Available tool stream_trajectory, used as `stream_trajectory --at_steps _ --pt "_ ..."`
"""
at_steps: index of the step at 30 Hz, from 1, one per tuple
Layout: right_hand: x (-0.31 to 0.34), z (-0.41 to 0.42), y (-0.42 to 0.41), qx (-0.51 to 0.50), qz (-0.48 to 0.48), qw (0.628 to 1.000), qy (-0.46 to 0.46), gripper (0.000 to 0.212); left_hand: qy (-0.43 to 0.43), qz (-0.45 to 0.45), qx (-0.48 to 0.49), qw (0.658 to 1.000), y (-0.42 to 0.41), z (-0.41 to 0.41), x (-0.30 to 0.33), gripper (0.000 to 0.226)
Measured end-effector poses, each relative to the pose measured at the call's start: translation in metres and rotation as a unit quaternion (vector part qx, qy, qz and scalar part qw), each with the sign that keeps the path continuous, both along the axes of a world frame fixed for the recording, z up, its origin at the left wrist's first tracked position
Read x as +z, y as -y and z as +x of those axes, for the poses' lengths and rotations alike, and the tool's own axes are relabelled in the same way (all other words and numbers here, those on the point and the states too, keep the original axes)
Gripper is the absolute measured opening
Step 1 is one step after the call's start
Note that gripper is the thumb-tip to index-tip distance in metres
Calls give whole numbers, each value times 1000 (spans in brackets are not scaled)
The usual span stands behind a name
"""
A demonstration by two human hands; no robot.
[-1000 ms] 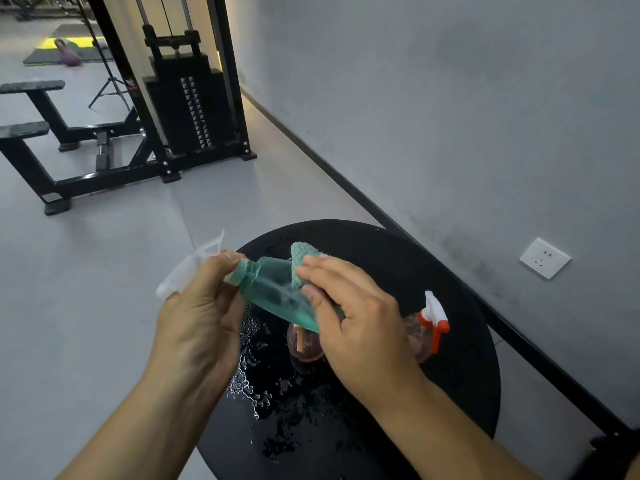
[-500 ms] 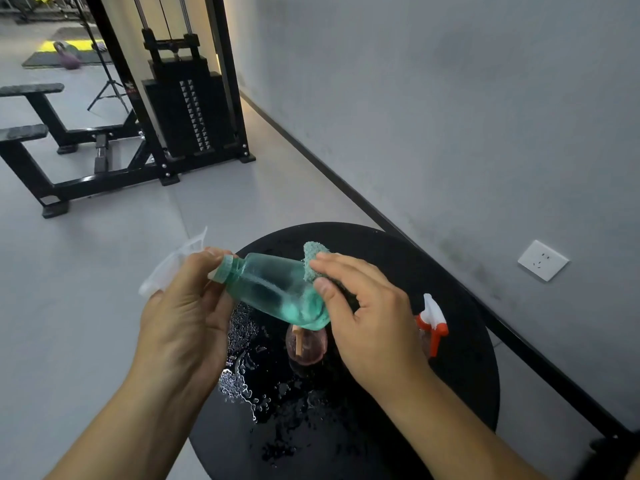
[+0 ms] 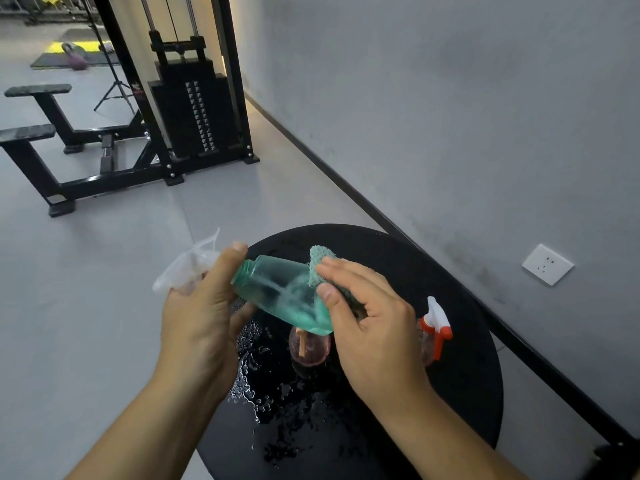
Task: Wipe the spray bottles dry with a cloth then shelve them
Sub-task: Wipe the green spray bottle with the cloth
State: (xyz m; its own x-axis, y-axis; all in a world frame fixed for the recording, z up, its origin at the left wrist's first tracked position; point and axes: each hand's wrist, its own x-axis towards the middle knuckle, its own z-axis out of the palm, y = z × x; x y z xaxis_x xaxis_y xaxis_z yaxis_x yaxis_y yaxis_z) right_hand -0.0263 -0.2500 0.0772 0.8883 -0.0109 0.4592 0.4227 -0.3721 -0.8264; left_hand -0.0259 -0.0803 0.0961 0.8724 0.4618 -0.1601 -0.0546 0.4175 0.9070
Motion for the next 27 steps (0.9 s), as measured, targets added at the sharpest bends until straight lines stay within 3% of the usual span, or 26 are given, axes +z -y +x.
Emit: stream_trajectory --at_steps 5,10,18,23,27 --pt "2 -1 -1 10 -8 1000 -4 28 -6 -52 21 998 -4 2 -1 13" --pt "3 1 -1 14 44 998 -41 26 4 -82 26 996 -1 1 -6 13" --pt "1 1 5 1 71 995 -73 25 -64 -14 -30 997 3 -3 1 40" --pt "1 8 10 -6 3 999 -47 27 -71 -54 -82 993 0 -9 7 48" --pt "0 9 10 -24 -66 998 4 28 -64 -55 -65 994 3 -9 5 37"
